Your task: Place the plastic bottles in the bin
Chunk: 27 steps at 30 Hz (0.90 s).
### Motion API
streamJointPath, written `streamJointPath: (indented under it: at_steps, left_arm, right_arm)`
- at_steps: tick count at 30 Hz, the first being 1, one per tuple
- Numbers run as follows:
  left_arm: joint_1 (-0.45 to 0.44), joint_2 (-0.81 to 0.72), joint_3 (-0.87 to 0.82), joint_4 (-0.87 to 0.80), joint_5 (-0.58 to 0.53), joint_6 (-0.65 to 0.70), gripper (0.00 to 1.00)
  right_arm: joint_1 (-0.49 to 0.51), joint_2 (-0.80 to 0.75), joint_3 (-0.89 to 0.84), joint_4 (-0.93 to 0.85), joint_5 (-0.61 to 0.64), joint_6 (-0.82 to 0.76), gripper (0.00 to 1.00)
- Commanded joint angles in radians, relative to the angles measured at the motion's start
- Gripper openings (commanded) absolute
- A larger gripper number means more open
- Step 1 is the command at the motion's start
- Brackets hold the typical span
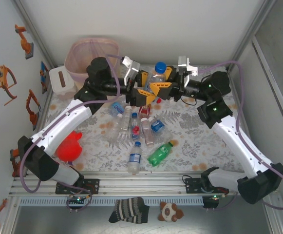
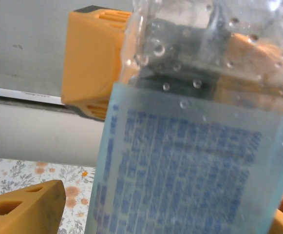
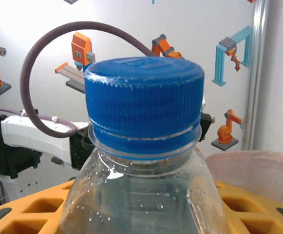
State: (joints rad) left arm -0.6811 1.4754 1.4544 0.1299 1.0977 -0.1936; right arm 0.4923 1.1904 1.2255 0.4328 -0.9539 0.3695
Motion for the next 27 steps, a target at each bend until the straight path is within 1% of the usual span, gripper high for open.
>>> streamJointPath:
  at_steps: [1,4,8,10,14,16,18,19,22,24,27]
  left_arm:
    - [-0.006,0.001,0.029,0.036,0.033,0.003,0.75]
    - [-0.006,-0.001,0.026,0.027,0.032,0.011,0.68]
    - [-0.006,-0.003,0.023,0.022,0.035,0.016,0.62]
    - [-0.005,-0.003,0.027,0.02,0.036,0.017,0.57]
    - [0.001,-0.006,0.025,0.011,0.035,0.03,0.54]
    - [0.01,-0.011,0.025,0.001,0.033,0.038,0.53]
    - [0.023,-0.016,0.024,-0.012,0.025,0.046,0.52]
    - [0.03,-0.019,0.024,-0.021,0.021,0.051,0.52]
    - [0.059,-0.027,0.026,-0.048,0.008,0.06,0.51]
    - [0.087,-0.035,0.024,-0.067,-0.008,0.068,0.51]
    - [0.131,-0.047,0.03,-0.126,-0.078,0.098,0.51]
  right_arm:
    - [0.011,0.003,0.028,0.049,-0.007,0.005,0.43]
    - [0.014,0.003,0.027,0.038,0.006,-0.003,0.43]
    - [0.015,0.002,0.028,0.02,0.015,-0.014,0.43]
    - [0.015,-0.001,0.03,0.012,0.019,-0.022,0.43]
    - [0.015,-0.01,0.034,-0.026,0.039,-0.045,0.44]
    - [0.015,-0.02,0.036,-0.06,0.063,-0.064,0.58]
    - [0.015,-0.032,0.036,-0.108,0.098,-0.087,0.67]
    - [0.015,-0.039,0.037,-0.14,0.123,-0.099,0.7]
    - [0.015,-0.065,0.035,-0.212,0.185,-0.143,0.73]
    - [0.015,-0.082,0.026,-0.236,0.214,-0.163,0.74]
    - [0.015,-0.106,0.014,-0.268,0.246,-0.186,0.74]
